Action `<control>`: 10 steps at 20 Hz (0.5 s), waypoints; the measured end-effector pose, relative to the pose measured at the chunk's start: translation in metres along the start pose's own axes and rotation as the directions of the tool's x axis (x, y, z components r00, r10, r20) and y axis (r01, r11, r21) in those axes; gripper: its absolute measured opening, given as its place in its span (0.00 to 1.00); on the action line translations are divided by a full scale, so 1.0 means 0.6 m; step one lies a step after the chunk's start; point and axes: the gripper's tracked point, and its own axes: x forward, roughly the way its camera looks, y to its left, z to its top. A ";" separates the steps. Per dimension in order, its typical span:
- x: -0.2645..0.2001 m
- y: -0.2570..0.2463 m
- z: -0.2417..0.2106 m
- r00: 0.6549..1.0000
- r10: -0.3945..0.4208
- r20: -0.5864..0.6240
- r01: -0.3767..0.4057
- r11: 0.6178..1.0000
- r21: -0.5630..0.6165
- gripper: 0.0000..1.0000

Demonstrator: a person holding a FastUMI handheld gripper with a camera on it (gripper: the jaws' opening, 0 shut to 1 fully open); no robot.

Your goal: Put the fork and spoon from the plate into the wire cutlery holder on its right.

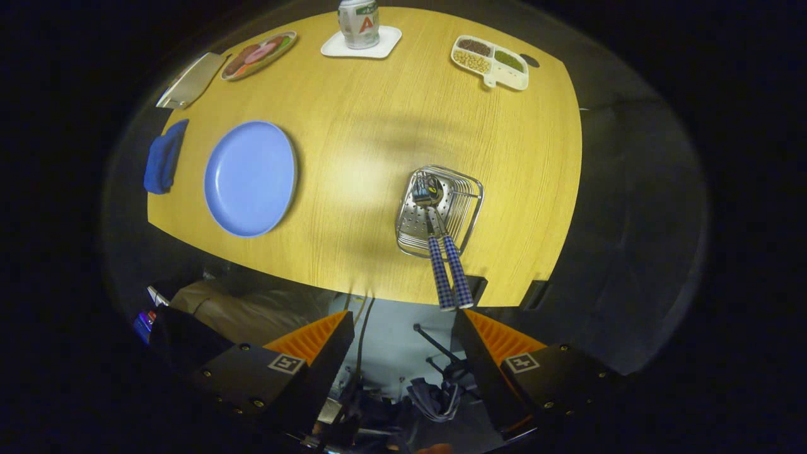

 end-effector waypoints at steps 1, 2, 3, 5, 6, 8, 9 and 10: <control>-0.005 0.018 0.006 0.997 0.007 0.079 -0.007 1.000 -0.001 0.99; -0.009 0.038 0.010 0.988 0.015 0.155 -0.012 1.000 -0.018 0.99; -0.012 0.061 0.014 0.976 0.024 0.217 -0.016 0.999 -0.035 0.99; -0.012 0.122 0.027 0.934 0.058 0.353 -0.036 0.997 -0.069 0.99; -0.016 0.147 0.038 0.903 0.057 0.427 -0.023 0.996 -0.083 0.99; -0.048 0.180 0.080 0.786 -0.001 0.619 0.052 0.997 -0.065 0.99; -0.068 0.196 0.099 0.708 -0.018 0.706 0.072 0.996 -0.047 0.99; -0.083 0.213 0.111 0.651 -0.025 0.759 0.083 0.996 -0.038 0.99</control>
